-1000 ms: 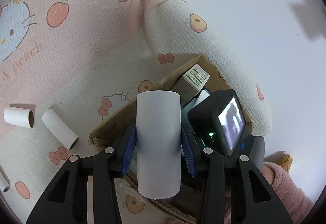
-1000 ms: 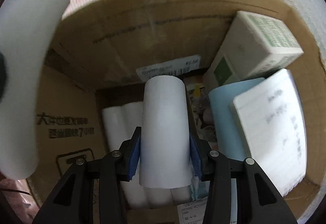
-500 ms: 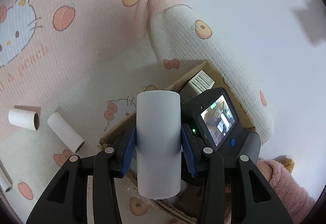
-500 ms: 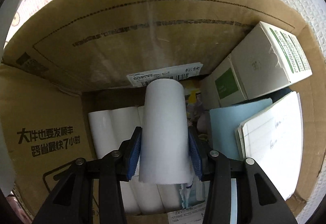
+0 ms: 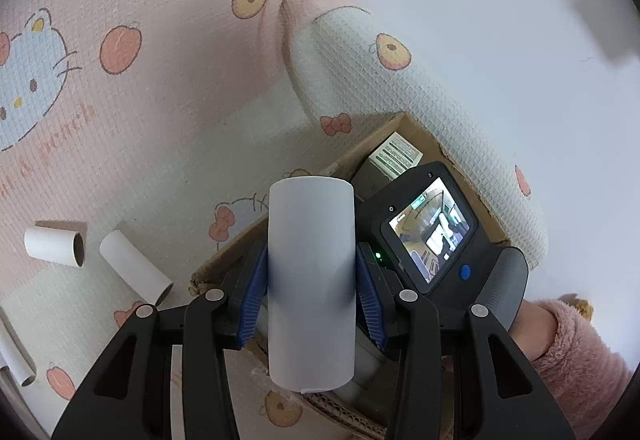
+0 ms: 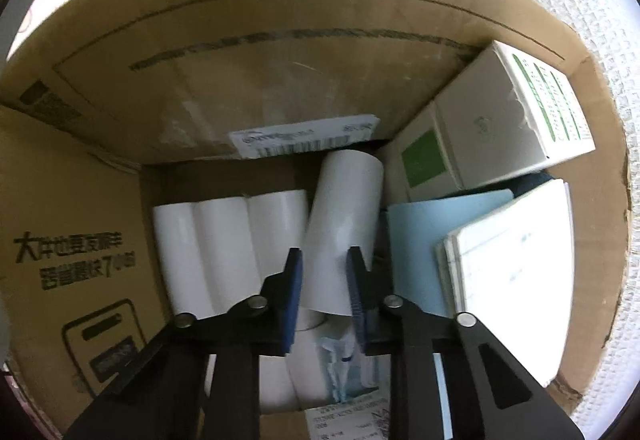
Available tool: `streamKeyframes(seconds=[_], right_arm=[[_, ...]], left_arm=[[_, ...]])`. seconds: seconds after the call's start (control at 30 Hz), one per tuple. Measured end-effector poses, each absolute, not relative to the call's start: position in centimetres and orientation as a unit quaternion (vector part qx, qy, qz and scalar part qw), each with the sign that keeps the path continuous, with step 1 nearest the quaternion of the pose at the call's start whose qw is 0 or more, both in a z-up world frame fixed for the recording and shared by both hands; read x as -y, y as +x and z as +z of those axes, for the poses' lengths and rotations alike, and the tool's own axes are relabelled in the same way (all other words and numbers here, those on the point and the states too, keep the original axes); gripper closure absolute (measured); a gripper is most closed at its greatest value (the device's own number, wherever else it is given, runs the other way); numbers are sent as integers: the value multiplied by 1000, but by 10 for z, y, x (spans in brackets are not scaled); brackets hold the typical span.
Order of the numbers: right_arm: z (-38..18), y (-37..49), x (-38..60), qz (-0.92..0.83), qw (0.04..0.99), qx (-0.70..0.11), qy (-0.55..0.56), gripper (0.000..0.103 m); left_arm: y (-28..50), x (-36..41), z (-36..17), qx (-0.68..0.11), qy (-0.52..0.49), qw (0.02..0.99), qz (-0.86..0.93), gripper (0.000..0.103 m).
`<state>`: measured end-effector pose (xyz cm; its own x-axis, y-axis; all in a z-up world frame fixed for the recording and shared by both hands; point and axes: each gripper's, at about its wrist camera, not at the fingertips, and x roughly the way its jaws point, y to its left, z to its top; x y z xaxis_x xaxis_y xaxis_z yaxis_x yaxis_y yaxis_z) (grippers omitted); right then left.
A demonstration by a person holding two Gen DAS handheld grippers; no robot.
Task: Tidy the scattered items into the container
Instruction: 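Lower the right gripper's tube into the box and open the right gripper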
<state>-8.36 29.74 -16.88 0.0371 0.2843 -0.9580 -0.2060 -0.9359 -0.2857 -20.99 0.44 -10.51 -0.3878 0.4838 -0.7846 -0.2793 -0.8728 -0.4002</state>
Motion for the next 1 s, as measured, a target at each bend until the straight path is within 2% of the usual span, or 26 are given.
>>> streamKeyframes(seconds=[0.1, 0.23, 0.33, 0.5, 0.7, 0.93, 0.97, 1.0], right_arm=[[-168, -79, -309, 675, 195, -3, -711, 88], [-162, -79, -333, 646, 220, -94, -725, 88], [-148, -76, -340, 657, 203, -145, -711, 88], [-135, -75, -342, 661, 201, -153, -706, 89], [-151, -62, -363, 632, 224, -232, -704, 94], [-152, -63, -367, 628, 244, -221, -705, 95], [-155, -62, -370, 625, 254, -210, -708, 96], [-160, -62, -371, 618, 269, -189, -714, 103]], left_arm=[[-211, -3, -105, 106, -505, 231, 825, 56], [-212, -4, -105, 105, -508, 228, 824, 56], [-211, -6, -105, 99, -507, 228, 826, 56], [-211, -7, -106, 100, -506, 224, 827, 56], [-211, -3, -106, 110, -506, 226, 825, 56], [-215, 1, -109, 133, -516, 217, 818, 56], [-215, 1, -110, 135, -515, 218, 818, 56], [-215, 2, -109, 136, -514, 220, 818, 56]])
